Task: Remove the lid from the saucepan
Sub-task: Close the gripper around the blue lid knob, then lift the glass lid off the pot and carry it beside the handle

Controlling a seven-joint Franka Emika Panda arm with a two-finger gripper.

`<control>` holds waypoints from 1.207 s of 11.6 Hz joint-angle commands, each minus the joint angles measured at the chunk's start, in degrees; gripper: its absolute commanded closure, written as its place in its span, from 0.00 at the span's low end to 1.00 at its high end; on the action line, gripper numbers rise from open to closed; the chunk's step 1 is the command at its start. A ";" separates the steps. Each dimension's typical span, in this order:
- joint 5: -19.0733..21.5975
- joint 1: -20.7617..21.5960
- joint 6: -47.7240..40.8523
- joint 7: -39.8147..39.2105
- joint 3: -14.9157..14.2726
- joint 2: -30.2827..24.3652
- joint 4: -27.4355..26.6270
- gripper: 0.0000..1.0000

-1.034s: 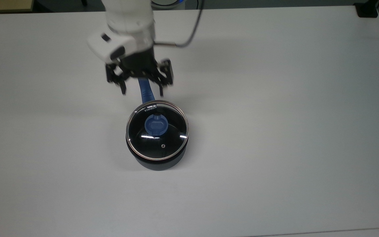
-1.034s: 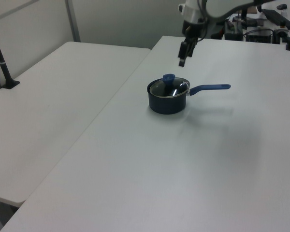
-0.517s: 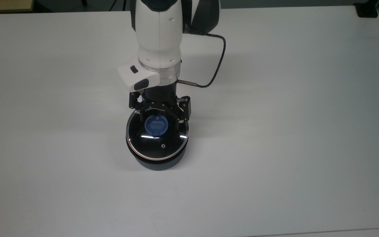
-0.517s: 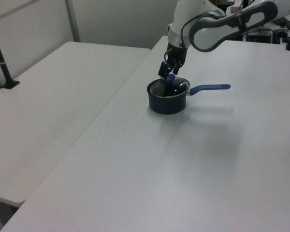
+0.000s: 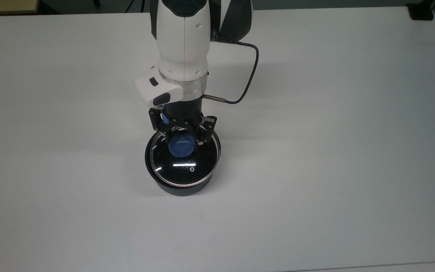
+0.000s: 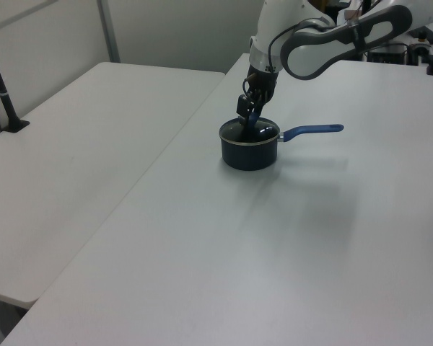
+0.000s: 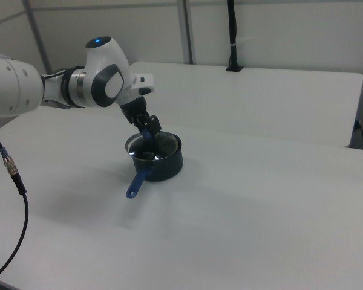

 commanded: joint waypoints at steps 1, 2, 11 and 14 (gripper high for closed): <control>-1.02 -0.61 0.59 0.70 0.09 -1.13 0.33 0.58; -0.84 -0.88 -0.02 0.00 0.27 -3.84 -0.28 0.58; -1.19 -1.32 -28.51 -19.34 9.84 -21.99 -18.83 0.57; -6.70 -0.36 -21.61 -13.32 11.78 -17.50 -21.63 0.55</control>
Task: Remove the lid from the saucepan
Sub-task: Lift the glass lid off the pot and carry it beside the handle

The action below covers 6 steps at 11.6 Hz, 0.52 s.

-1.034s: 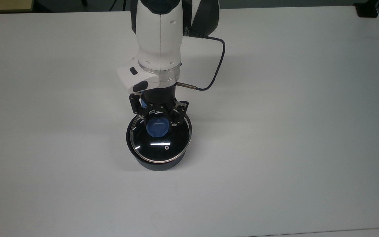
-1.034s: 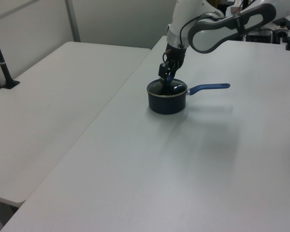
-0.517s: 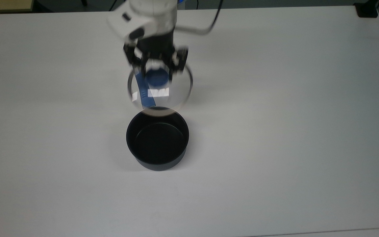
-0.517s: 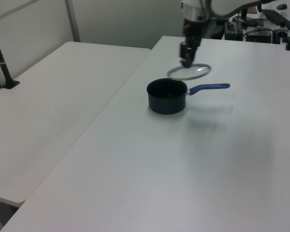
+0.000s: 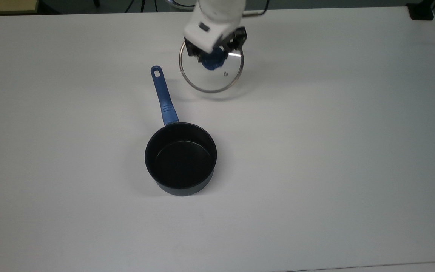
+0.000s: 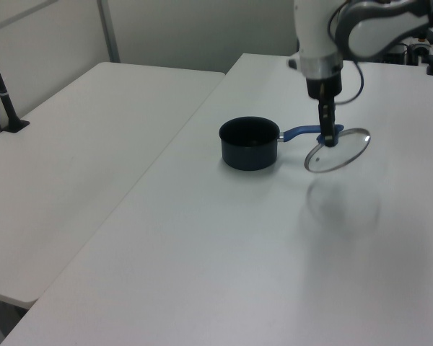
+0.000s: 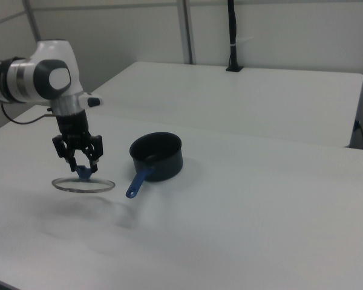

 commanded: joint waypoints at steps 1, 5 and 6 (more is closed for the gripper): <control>-8.12 0.74 11.17 9.30 0.80 4.14 -4.21 0.55; -10.88 0.65 16.40 14.71 0.97 5.92 -4.84 0.55; -10.88 0.65 16.31 14.71 0.97 6.01 -4.84 0.50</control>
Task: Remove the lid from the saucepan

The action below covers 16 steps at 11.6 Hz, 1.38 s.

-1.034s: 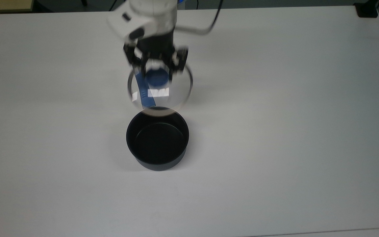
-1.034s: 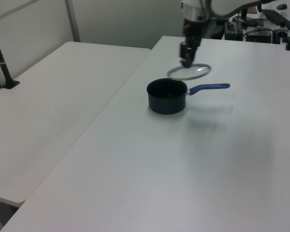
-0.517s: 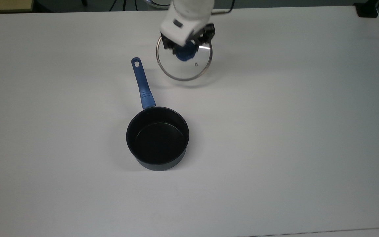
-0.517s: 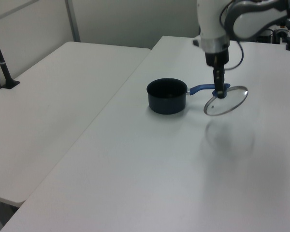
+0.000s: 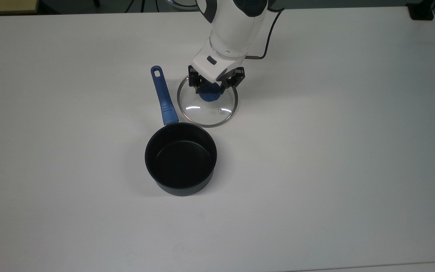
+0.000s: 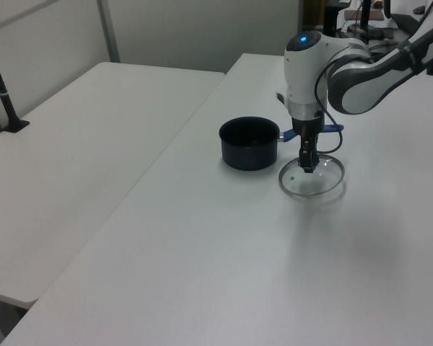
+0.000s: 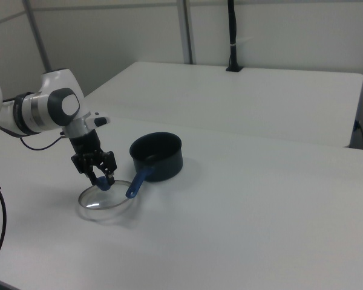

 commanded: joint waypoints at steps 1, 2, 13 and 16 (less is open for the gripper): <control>-0.93 0.13 0.53 2.36 0.11 -1.06 -0.78 0.22; -0.75 -0.05 0.36 5.41 0.11 -1.15 -0.43 0.00; 11.01 -5.85 -13.77 8.78 -3.30 -7.64 18.73 0.00; 14.79 -5.24 -17.12 4.42 -10.68 -13.62 18.47 0.00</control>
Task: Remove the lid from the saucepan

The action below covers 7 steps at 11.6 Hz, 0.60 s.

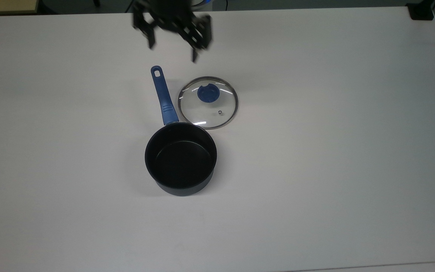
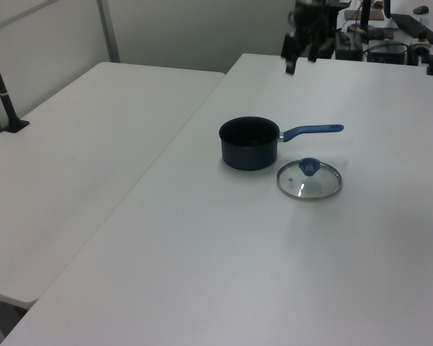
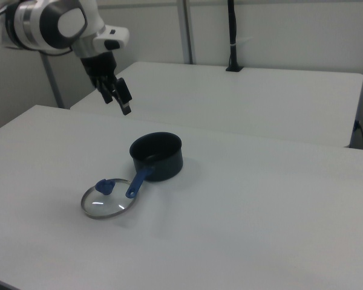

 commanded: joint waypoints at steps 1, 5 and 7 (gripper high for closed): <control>3.33 0.27 -3.96 -10.47 -5.51 -5.15 -0.98 0.00; 2.98 -1.93 -6.95 -28.34 -5.60 -5.34 -0.72 0.00; 3.23 -2.02 -6.61 -28.90 -5.60 -5.34 -0.72 0.00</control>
